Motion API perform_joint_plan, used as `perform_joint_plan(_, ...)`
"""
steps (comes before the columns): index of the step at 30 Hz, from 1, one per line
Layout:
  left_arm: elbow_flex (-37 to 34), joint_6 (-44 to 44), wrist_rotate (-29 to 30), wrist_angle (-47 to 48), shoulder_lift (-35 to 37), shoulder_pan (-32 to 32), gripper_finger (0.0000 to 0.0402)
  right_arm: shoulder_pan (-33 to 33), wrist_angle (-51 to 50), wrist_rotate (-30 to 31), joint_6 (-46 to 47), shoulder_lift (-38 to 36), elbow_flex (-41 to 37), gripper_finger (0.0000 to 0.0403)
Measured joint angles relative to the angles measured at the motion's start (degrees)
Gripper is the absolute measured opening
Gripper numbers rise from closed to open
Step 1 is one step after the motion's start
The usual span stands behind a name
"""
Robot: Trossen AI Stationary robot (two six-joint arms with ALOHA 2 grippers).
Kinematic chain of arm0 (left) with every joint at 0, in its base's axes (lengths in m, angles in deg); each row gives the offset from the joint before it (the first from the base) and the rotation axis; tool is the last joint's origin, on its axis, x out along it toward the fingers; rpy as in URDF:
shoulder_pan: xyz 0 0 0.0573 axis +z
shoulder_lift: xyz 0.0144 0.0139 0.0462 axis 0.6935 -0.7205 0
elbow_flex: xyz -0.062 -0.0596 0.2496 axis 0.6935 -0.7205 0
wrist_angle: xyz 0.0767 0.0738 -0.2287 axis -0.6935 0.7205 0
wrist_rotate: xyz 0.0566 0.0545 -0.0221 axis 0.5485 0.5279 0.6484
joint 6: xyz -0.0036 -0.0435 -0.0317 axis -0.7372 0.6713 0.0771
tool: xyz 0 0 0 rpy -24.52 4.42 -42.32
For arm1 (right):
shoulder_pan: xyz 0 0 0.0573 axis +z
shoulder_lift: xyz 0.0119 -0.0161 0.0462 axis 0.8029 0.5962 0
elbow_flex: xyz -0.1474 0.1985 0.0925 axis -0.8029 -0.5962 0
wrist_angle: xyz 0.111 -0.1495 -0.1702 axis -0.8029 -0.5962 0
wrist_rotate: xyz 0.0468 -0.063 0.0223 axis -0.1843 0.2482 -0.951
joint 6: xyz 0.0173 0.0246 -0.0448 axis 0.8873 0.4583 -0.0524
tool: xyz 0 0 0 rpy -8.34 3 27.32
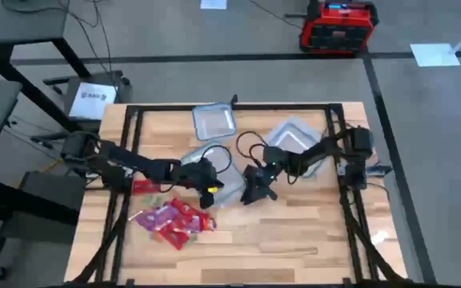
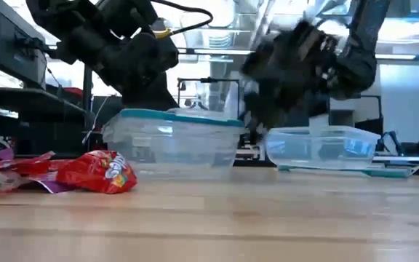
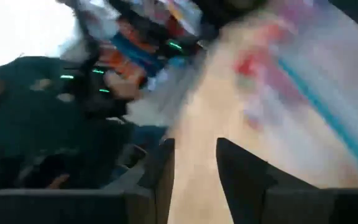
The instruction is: Sort candy
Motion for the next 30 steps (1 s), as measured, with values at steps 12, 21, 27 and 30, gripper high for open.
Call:
perform_joint_plan(12,15.0,3.5,7.4,38.0,8.3,-1.6,0.0000,4.7,-32.9,46.9,-29.8,-13.7,6.7,0.0108)
perform_joint_plan(21,11.0,4.6,16.8,54.8,13.4,1.3,0.0000,5.2,-33.3,52.8,-31.5,1.3,15.2,0.0108)
perform_joint_plan(27,7.4,13.6,10.7,47.2,14.0,-0.6,0.0000,4.5,-42.1,53.2,-41.0,2.3,16.8,0.0108)
perform_joint_plan(30,7.4,17.8,8.0,43.5,14.0,-3.3,0.0000,2.5,-46.4,53.4,-47.0,-0.1,16.7,0.0108)
